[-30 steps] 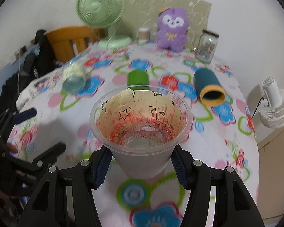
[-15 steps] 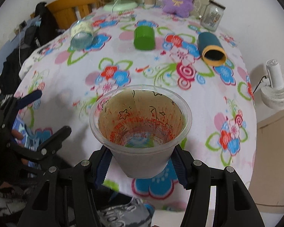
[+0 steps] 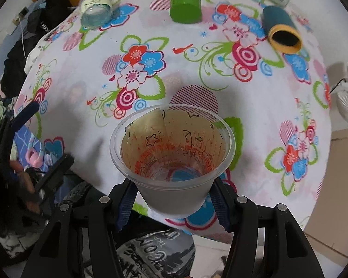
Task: Flip cup upside down
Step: 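Lift the clear cup with the right gripper and tilt it over, then rotate the held cup with the right gripper until its rim faces down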
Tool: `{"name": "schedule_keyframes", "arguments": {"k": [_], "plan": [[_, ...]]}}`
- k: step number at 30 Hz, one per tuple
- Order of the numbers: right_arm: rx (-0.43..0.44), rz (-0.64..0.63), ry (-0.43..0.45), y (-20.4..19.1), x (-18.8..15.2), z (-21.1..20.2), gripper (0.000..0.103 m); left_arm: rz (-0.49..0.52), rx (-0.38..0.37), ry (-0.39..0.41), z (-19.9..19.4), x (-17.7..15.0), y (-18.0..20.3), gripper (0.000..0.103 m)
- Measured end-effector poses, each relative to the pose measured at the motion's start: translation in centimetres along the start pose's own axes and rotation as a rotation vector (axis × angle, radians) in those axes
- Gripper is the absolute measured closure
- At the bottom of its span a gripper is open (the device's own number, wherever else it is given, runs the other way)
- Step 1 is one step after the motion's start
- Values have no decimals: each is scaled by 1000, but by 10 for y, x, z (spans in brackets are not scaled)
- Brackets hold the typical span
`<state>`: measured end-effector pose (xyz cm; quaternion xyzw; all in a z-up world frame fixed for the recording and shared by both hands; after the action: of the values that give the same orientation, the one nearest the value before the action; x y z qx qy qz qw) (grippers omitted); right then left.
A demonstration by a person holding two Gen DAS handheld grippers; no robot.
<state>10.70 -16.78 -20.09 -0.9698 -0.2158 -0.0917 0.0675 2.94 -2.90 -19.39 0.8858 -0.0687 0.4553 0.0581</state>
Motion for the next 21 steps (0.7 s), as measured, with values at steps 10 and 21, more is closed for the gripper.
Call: {"name": "schedule_keyframes", "arguments": {"k": [10, 21], "plan": [[-1, -35, 8, 3, 37, 13, 41, -25, 20, -11, -1, -3, -9, 0], [0, -30, 20, 3, 37, 9, 23, -34, 10, -15, 1, 0, -7, 0]]}}
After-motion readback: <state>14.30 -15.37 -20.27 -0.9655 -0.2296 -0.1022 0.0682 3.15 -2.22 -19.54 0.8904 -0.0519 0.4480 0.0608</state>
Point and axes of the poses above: each gripper's, at about its wrist camera, not at the fingertips, and z roughly the way its jaws point, y to its right, x to its top, the point moved 4 cm from there along z, roughly the way its jaws point, and after that the axes turned 9 degrees about y, right-handed, at the moved point
